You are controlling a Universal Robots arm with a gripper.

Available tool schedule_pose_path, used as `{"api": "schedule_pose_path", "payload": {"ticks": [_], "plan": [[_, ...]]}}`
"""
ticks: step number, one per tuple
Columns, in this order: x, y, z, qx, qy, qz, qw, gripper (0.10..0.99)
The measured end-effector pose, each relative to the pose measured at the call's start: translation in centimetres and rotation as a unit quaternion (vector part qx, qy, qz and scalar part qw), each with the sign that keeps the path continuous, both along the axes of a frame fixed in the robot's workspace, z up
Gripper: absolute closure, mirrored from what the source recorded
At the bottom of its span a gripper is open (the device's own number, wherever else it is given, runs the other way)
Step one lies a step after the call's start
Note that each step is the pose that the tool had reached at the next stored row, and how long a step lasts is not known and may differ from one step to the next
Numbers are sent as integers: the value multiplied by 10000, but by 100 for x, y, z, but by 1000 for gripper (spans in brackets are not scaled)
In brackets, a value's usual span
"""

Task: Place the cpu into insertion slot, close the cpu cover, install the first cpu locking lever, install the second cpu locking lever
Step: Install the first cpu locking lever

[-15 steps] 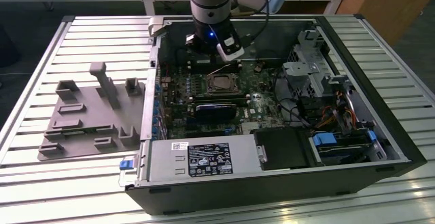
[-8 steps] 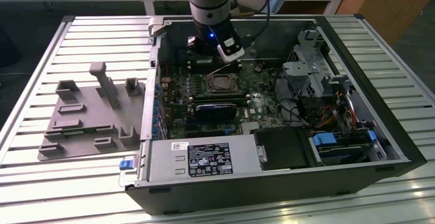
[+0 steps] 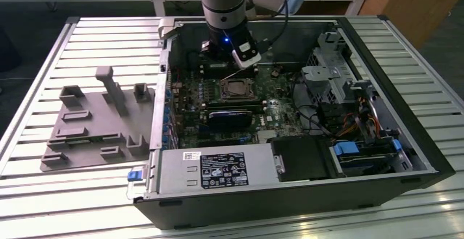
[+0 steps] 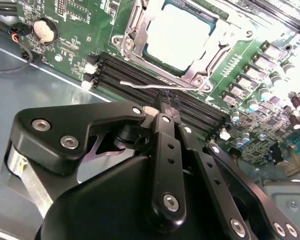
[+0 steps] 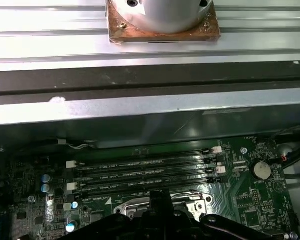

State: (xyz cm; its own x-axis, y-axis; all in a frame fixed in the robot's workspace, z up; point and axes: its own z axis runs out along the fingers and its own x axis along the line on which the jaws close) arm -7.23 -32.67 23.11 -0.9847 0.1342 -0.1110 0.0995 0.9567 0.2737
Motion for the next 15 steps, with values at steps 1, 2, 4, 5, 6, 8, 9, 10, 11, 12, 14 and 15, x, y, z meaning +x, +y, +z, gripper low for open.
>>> {"api": "schedule_pose_path", "payload": {"ticks": [1,2,4,5,6,8,9,10,11,12,14,15], "plan": [[6,0,-5,0,0,-2,10000,980],[12,1,-9,0,0,-3,10000,980],[27,2,-18,0,0,-6,10000,980],[33,3,-22,0,0,-8,10000,980],[40,5,-27,1,-1,-9,10000,980],[57,10,-35,0,-1,-14,10000,980],[65,13,-39,0,0,-19,10000,980],[70,17,-43,-1,0,-25,10000,980],[76,21,-47,-1,0,-32,10000,980],[82,25,-51,-2,0,-37,10000,980],[97,32,-58,-6,0,-51,10000,980],[105,34,-62,-8,0,-59,10000,980]]}}
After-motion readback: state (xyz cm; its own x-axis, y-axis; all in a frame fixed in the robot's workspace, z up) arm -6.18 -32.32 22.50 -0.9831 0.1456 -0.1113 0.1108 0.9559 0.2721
